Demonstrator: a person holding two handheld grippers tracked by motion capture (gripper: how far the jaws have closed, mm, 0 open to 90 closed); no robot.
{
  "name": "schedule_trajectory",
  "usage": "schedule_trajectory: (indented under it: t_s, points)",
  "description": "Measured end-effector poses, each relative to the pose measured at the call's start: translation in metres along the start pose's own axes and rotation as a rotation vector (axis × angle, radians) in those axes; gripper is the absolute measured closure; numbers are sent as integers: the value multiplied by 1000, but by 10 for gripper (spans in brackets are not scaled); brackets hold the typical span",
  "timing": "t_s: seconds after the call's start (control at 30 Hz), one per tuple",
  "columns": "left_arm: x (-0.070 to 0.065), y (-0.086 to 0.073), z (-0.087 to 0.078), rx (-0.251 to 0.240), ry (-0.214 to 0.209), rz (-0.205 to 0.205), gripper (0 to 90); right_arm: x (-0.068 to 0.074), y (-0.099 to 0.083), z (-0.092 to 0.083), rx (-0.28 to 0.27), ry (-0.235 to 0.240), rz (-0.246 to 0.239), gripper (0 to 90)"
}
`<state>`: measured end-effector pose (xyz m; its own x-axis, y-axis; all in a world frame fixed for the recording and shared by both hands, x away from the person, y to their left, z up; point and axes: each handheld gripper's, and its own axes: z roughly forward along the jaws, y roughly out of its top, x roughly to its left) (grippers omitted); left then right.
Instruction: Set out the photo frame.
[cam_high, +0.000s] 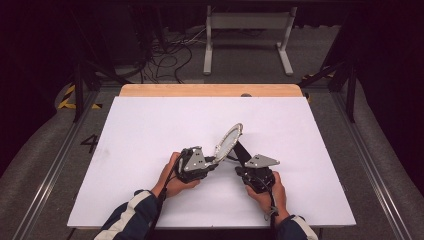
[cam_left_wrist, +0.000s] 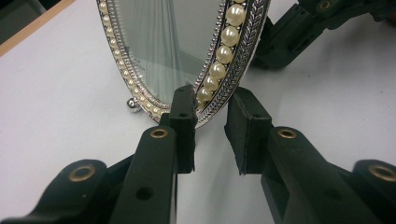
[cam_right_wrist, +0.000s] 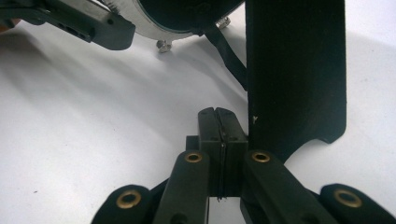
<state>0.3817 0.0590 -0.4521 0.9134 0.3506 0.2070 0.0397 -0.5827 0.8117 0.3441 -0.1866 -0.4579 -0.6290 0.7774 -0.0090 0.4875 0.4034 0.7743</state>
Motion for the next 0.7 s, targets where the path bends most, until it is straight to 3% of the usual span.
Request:
schedule_trajectory:
  t_s: [0.57, 0.7]
  points:
    - [-1, 3, 3, -2, -20, 1, 754, -11, -1, -2, -1, -33, 14, 900]
    - [-1, 3, 3, -2, -24, -3, 753, -13, -1, -2, -4, -22, 36, 900]
